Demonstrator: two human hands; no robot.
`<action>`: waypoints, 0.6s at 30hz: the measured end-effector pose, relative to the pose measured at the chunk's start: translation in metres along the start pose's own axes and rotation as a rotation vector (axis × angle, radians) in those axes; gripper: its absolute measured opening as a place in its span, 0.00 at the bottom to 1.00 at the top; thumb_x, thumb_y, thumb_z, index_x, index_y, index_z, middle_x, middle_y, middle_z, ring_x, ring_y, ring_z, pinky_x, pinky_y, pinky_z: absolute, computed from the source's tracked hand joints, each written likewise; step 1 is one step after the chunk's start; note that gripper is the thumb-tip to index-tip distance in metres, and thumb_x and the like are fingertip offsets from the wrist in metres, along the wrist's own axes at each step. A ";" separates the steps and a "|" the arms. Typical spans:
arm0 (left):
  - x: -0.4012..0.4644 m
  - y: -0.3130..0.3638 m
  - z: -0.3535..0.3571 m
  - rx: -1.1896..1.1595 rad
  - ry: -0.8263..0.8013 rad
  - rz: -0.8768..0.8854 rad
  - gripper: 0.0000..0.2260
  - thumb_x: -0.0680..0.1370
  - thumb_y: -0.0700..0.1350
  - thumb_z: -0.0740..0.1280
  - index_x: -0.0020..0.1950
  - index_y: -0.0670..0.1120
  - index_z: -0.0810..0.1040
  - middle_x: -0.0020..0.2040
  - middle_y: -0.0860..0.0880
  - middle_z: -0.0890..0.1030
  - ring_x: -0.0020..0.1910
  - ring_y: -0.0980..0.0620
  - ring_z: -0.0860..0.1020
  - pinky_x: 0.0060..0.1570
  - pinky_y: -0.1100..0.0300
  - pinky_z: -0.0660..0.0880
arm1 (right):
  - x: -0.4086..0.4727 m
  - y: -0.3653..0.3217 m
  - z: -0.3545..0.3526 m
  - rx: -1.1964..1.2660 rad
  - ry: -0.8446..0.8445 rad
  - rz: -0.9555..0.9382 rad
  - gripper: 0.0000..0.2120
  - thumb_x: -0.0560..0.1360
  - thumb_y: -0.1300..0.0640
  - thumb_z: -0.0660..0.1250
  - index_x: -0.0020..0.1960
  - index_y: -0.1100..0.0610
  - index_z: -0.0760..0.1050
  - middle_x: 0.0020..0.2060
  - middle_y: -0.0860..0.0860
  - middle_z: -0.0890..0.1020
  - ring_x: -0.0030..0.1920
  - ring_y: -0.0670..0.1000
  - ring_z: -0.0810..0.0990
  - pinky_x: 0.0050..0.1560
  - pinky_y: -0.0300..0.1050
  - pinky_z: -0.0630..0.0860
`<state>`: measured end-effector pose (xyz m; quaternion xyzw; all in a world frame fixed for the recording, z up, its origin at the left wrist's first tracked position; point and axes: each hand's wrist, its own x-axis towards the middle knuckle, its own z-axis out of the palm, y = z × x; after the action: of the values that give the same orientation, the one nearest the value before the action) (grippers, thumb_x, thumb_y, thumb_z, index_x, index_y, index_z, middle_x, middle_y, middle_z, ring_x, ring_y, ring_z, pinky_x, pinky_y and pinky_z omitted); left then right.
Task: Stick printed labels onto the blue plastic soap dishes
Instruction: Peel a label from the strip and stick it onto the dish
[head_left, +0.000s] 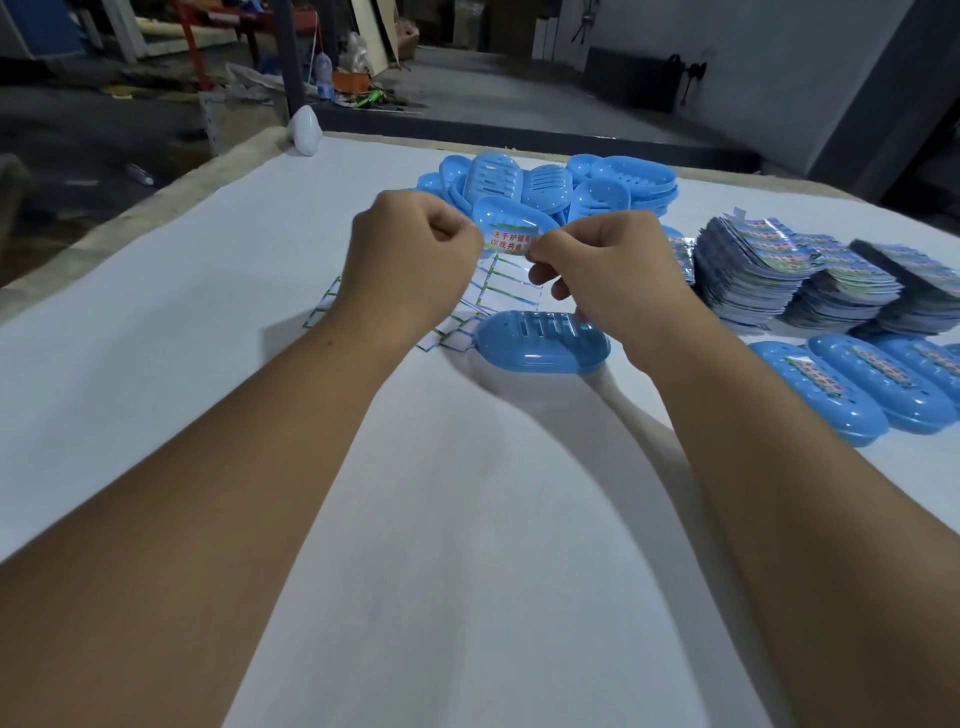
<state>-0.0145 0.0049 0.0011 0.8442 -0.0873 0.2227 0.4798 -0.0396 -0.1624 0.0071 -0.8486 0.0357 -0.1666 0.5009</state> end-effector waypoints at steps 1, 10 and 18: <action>0.003 -0.003 -0.001 -0.014 0.011 -0.052 0.09 0.75 0.47 0.68 0.42 0.44 0.85 0.33 0.50 0.83 0.38 0.51 0.82 0.42 0.58 0.80 | -0.001 -0.001 -0.001 0.017 -0.013 -0.010 0.11 0.74 0.53 0.69 0.37 0.57 0.84 0.34 0.51 0.86 0.30 0.44 0.76 0.29 0.42 0.72; 0.007 -0.003 -0.003 -0.259 -0.114 -0.293 0.09 0.73 0.46 0.71 0.40 0.40 0.84 0.30 0.54 0.80 0.28 0.56 0.74 0.31 0.66 0.71 | -0.003 -0.001 -0.007 0.075 -0.078 -0.033 0.09 0.74 0.55 0.69 0.38 0.56 0.85 0.33 0.48 0.85 0.31 0.43 0.76 0.27 0.36 0.73; 0.005 0.003 -0.001 -0.301 -0.167 -0.288 0.09 0.73 0.47 0.71 0.38 0.43 0.83 0.27 0.55 0.79 0.26 0.59 0.73 0.27 0.67 0.71 | -0.002 0.000 -0.007 0.056 -0.069 -0.023 0.09 0.75 0.54 0.69 0.39 0.56 0.85 0.34 0.48 0.86 0.30 0.43 0.76 0.27 0.37 0.73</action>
<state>-0.0114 0.0049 0.0059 0.7824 -0.0374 0.0659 0.6181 -0.0437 -0.1674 0.0096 -0.8399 0.0039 -0.1442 0.5233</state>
